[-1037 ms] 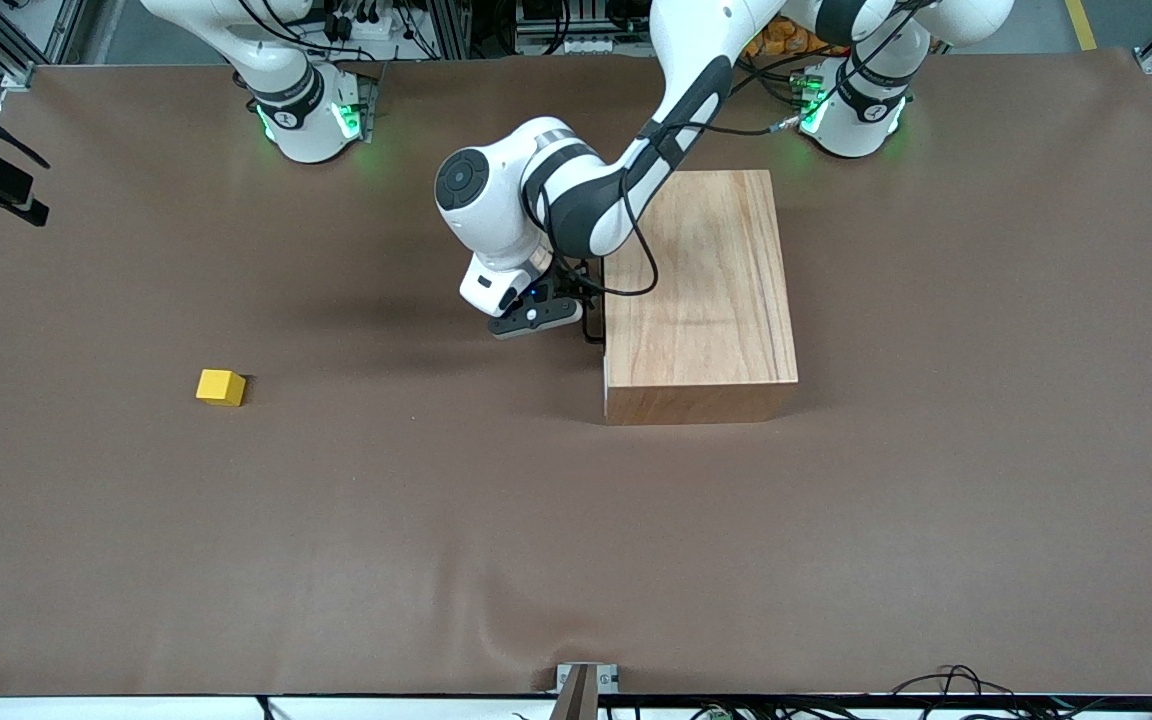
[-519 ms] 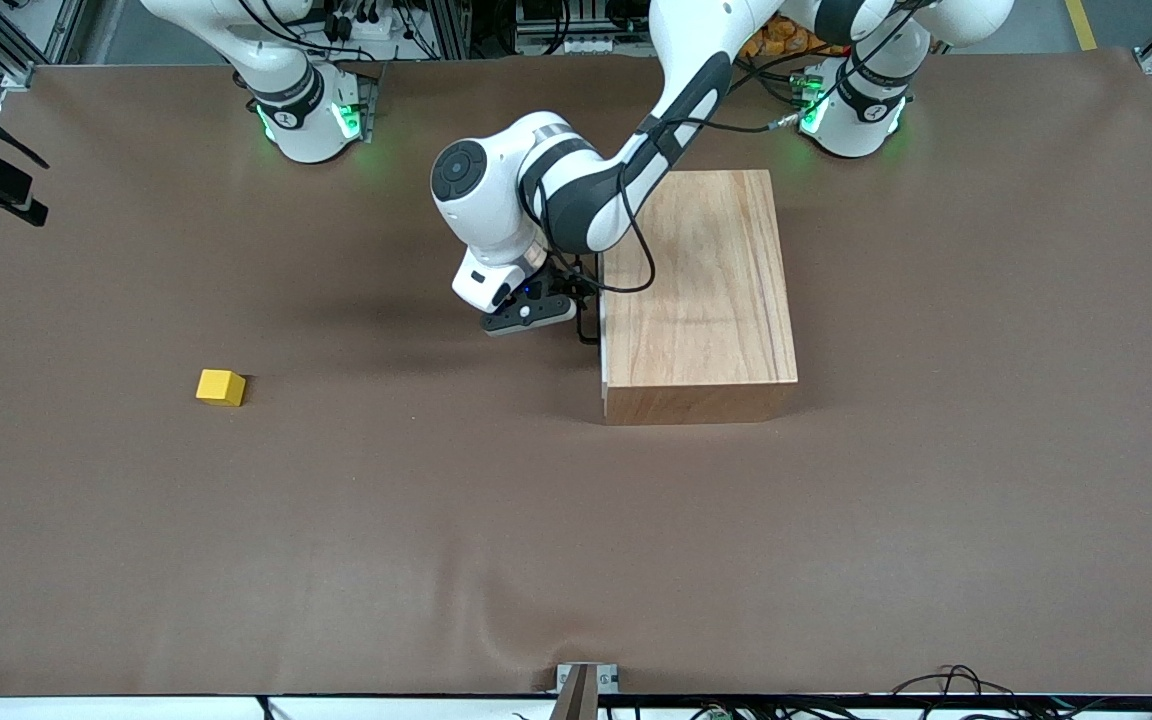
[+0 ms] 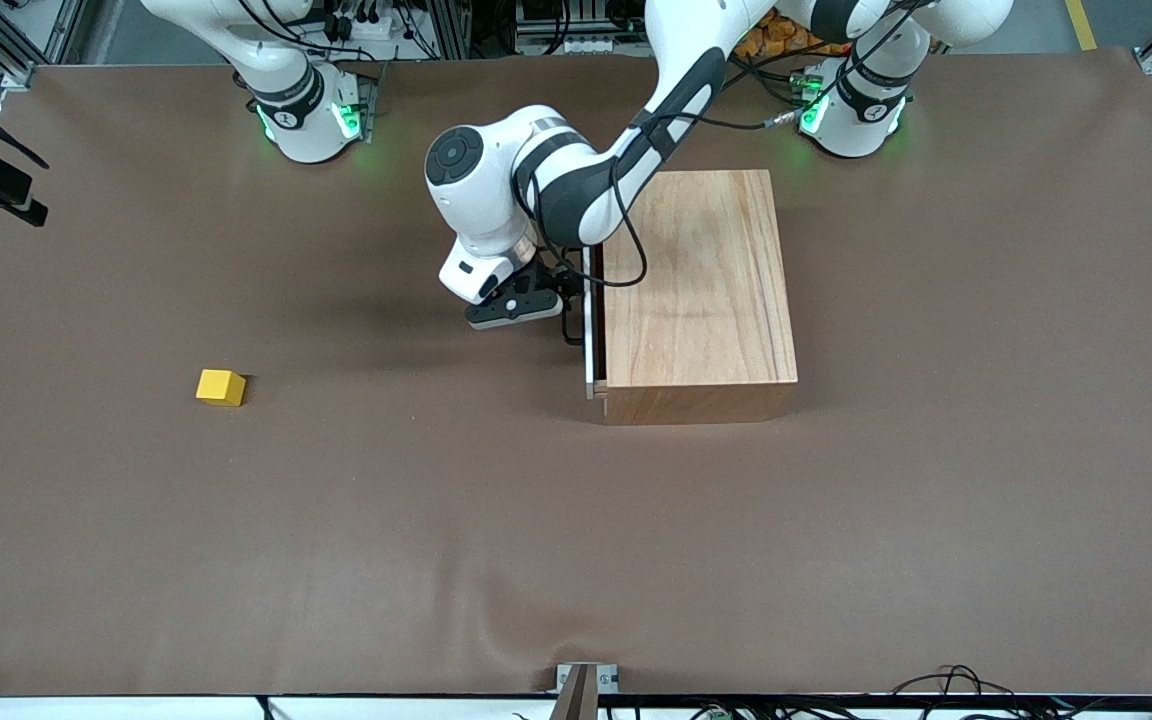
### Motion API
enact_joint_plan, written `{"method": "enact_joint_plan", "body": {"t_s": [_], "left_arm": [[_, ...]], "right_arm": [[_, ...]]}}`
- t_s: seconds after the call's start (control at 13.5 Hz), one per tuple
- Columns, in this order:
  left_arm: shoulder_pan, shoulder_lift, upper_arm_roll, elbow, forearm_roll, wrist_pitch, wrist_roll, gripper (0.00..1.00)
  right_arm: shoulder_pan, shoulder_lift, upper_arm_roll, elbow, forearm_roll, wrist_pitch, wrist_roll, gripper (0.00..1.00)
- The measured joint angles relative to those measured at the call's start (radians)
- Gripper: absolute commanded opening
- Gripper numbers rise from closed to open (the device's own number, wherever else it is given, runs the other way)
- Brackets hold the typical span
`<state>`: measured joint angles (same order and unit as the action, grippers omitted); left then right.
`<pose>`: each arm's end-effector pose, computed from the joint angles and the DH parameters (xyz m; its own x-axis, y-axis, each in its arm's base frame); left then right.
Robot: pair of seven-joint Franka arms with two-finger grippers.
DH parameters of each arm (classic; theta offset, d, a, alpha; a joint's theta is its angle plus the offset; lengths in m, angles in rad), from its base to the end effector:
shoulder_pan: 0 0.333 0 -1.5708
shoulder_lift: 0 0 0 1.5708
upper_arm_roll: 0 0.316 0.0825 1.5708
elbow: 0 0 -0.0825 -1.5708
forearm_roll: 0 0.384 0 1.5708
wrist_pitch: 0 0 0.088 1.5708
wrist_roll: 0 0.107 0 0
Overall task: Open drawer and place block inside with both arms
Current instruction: 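Pull the drawer open by its handle with the left gripper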
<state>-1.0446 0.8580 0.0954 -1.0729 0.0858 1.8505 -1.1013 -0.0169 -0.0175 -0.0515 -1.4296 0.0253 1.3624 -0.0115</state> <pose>0.4295 -0.6279 0.3079 0.9912 0.0875 0.0990 0.1009 -0.9849 -0.1405 0.5246 -0.0331 0.6813 0.9975 -0.0515 -0.0493 -0.0529 -0.9983 -0.0265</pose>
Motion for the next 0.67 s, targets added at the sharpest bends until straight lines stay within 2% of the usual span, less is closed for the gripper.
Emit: {"method": "enact_joint_plan", "body": {"t_s": [0.67], "left_arm": [[-0.003,0.005,-0.020,-0.003,-0.001,0.096,-0.005,1.00]], "right_arm": [[0.000,0.002,0.000,0.000,-0.001,0.000,0.000,1.00]]}}
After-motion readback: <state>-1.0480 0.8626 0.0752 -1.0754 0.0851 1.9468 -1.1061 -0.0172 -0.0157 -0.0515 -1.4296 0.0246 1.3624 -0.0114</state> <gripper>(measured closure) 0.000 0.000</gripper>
